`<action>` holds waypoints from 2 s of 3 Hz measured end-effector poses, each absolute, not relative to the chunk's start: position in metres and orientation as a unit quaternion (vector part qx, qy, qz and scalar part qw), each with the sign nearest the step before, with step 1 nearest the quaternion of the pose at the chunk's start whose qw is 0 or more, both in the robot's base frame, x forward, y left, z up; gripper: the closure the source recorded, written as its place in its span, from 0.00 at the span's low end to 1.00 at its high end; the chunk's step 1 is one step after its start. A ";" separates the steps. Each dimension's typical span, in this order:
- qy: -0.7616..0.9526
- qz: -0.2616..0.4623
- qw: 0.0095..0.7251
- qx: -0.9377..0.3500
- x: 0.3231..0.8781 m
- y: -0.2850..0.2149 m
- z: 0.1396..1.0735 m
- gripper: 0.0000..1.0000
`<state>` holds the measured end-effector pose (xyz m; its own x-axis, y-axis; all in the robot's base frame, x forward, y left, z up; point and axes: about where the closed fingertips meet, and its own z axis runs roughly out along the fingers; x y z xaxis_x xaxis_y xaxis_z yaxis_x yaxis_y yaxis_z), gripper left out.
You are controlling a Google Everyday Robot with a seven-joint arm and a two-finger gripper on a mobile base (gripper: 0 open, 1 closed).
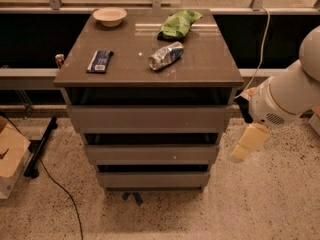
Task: Open middle drawer
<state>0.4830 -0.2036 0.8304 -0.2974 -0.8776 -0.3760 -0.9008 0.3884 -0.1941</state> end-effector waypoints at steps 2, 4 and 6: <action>0.799 0.043 0.223 -0.556 0.485 -0.194 0.821 0.00; 0.756 0.080 0.271 -0.591 0.506 -0.164 0.757 0.00; 0.756 0.133 0.292 -0.570 0.530 -0.150 0.684 0.00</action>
Offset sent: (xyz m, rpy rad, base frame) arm 0.0053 0.0216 -0.0242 0.0866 0.0015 0.0445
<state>0.5301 -0.1497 0.6837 -0.1797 -0.7850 -0.5929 -0.9402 0.3143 -0.1312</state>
